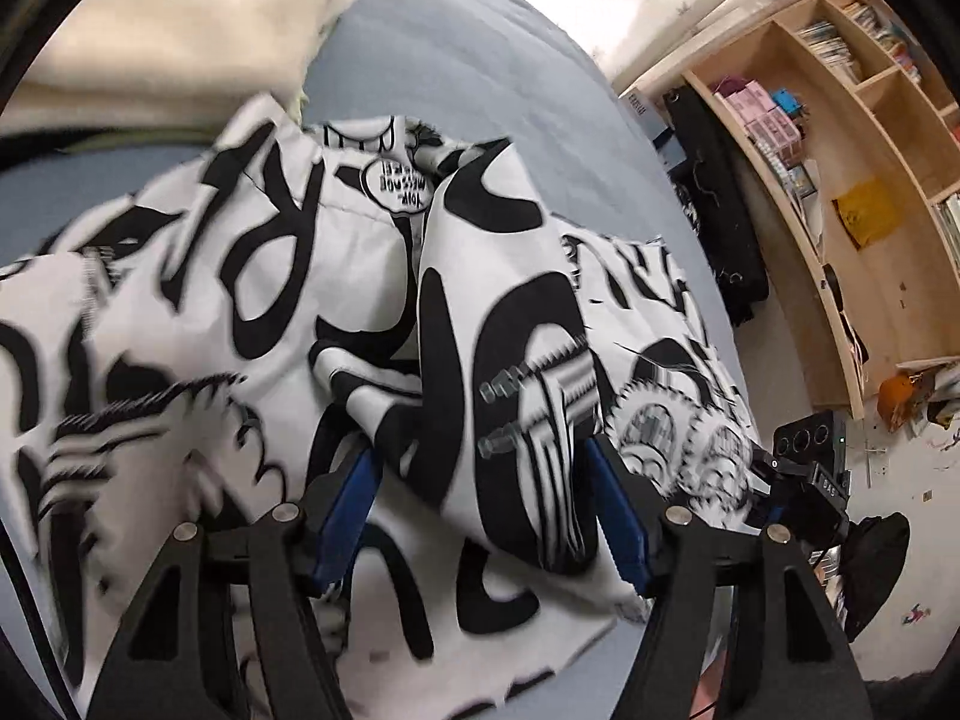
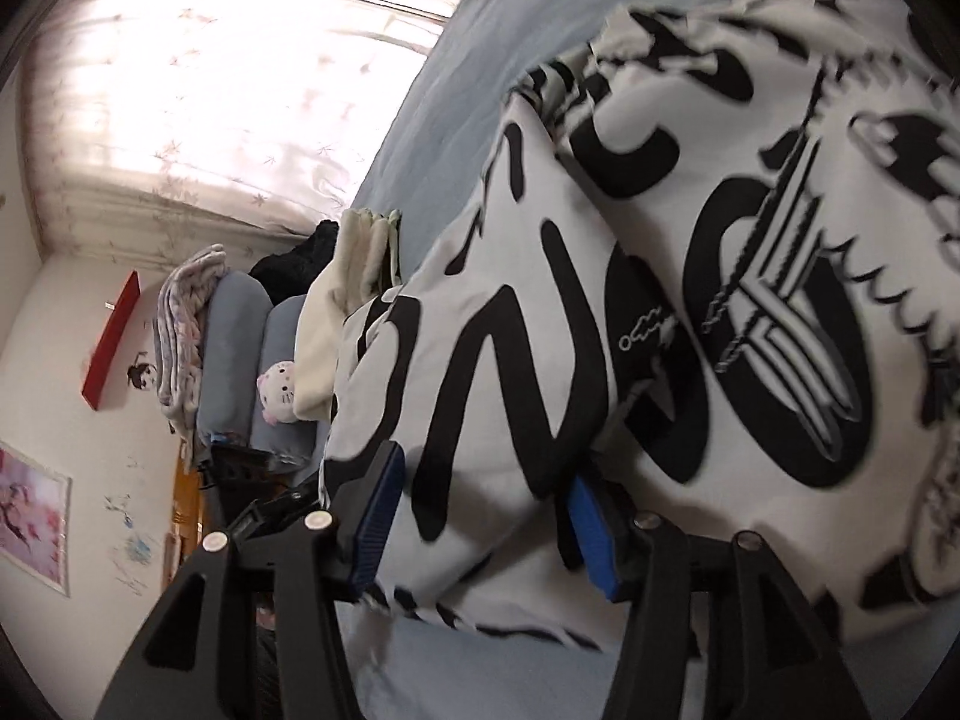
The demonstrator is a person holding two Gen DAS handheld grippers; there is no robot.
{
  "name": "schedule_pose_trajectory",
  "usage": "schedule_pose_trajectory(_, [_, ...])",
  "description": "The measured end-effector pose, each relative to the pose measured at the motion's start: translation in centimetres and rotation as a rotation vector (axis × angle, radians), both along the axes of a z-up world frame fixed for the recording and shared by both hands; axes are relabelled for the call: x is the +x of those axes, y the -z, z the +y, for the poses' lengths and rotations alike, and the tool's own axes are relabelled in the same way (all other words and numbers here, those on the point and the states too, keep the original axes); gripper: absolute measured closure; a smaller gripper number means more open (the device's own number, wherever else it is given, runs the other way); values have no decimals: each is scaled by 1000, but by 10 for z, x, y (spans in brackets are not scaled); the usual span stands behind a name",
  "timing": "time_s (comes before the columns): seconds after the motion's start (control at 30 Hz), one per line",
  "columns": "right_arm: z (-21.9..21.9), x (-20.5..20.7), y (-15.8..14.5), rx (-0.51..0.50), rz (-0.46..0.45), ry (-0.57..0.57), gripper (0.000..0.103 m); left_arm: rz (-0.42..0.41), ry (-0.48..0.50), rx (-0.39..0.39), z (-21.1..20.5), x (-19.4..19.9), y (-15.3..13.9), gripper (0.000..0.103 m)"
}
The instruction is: Fold large clothes
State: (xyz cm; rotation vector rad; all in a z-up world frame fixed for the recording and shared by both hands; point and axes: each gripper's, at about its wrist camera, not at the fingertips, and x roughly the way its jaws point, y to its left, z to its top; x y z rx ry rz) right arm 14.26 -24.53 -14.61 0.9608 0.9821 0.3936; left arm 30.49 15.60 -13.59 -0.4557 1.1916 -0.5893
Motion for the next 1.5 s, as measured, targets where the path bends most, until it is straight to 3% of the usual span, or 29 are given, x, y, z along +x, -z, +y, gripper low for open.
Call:
schedule_pose_trajectory(0.1, [1,7,-1,-15,-42,31,53,32,4,-11,-13,10,15,38])
schedule_pose_trajectory(0.13, [2,9,-5,-53,-56,30,71,27,-1,-7,-21,15,20,45])
schedule_pose_trajectory(0.17, [5,14,-14,-119,-76,16,97,0,-10,15,-25,14,17,72])
schedule_pose_trajectory(0.2, [7,20,-23,-172,-96,-9,99,-21,-23,58,-29,14,13,94])
schedule_pose_trajectory(0.3, [9,28,-62,-247,-219,-40,99,-90,-81,84,-39,5,-5,98])
schedule_pose_trajectory(0.4, [12,24,-107,-392,-365,-63,100,-193,-92,80,-45,-15,-30,98])
schedule_pose_trajectory(0.47, [10,24,-110,-469,-356,-69,100,-233,-94,103,-52,-32,-34,98])
schedule_pose_trajectory(0.53, [3,26,-88,-508,-251,-80,100,-213,-87,144,-59,-45,-22,98])
schedule_pose_trajectory(0.63, [5,23,-24,-579,-31,-114,97,-116,-76,223,-69,-57,21,98])
schedule_pose_trajectory(0.67, [6,19,-15,-587,-11,-117,94,-110,-81,228,-69,-61,30,97])
schedule_pose_trajectory(0.73, [14,8,-14,-627,-35,-94,88,-119,-99,222,-68,-63,29,95])
schedule_pose_trajectory(0.87, [34,1,-42,-764,-48,-63,82,-116,-139,287,-66,-65,11,75])
schedule_pose_trajectory(1.03, [53,-23,-81,-849,-192,24,82,-260,-234,422,-59,-93,-31,71])
schedule_pose_trajectory(1.1, [61,-30,-92,-816,-268,14,82,-303,-249,416,-60,-102,-44,71])
schedule_pose_trajectory(1.23, [96,-24,-91,-678,-345,-96,82,-347,-198,318,-88,-113,-59,71])
schedule_pose_trajectory(1.3, [116,-17,-77,-648,-327,-171,82,-354,-141,296,-108,-114,-54,71])
schedule_pose_trajectory(1.4, [129,-9,-47,-751,-288,-226,83,-315,-84,326,-135,-108,-30,71])
schedule_pose_trajectory(1.5, [121,-2,-22,-863,-274,-202,101,-248,-97,425,-140,-100,11,71])
